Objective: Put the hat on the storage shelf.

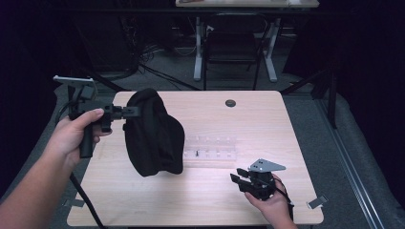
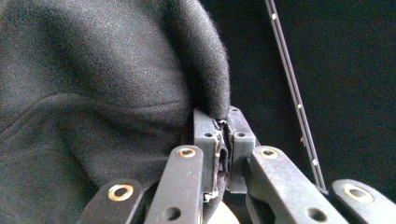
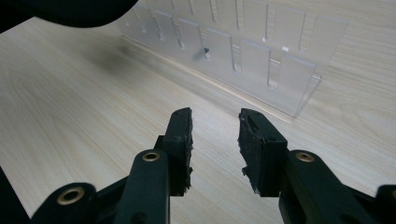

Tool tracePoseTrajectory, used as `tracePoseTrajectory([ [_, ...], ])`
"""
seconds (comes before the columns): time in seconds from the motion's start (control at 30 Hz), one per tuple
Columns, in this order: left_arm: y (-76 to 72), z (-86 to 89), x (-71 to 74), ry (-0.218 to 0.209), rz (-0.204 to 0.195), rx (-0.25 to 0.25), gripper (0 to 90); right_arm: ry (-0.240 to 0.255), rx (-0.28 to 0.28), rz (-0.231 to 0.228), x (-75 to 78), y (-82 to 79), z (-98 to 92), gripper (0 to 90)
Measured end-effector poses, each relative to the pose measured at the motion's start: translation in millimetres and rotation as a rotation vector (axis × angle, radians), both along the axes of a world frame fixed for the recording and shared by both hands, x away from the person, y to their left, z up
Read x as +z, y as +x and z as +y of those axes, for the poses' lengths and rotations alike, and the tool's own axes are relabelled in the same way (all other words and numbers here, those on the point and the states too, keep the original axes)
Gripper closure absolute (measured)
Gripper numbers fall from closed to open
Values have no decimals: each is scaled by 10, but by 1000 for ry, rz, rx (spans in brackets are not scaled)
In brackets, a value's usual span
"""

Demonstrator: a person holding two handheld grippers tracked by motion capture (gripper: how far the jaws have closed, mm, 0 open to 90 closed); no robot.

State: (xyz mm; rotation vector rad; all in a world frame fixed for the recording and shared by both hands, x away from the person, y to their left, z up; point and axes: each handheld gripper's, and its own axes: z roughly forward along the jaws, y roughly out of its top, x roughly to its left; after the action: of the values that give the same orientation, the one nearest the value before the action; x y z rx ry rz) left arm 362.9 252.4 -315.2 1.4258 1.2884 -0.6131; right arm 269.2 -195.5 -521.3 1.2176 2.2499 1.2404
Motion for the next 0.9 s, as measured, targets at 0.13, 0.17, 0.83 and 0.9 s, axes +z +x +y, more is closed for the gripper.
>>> tracePoseTrajectory([
  [0.13,79,-57,12,5,0,16,862,7,-2,-2,-5,3,-8,645],
  [0.17,99,-74,14,6,2,18,862,4,-1,-1,-2,4,-14,645],
  [0.83,396,-384,-40,42,26,32,862,11,-1,4,-14,13,-43,645],
  [0.9,411,-402,-41,42,27,34,862,10,-1,5,-15,15,-45,644],
])
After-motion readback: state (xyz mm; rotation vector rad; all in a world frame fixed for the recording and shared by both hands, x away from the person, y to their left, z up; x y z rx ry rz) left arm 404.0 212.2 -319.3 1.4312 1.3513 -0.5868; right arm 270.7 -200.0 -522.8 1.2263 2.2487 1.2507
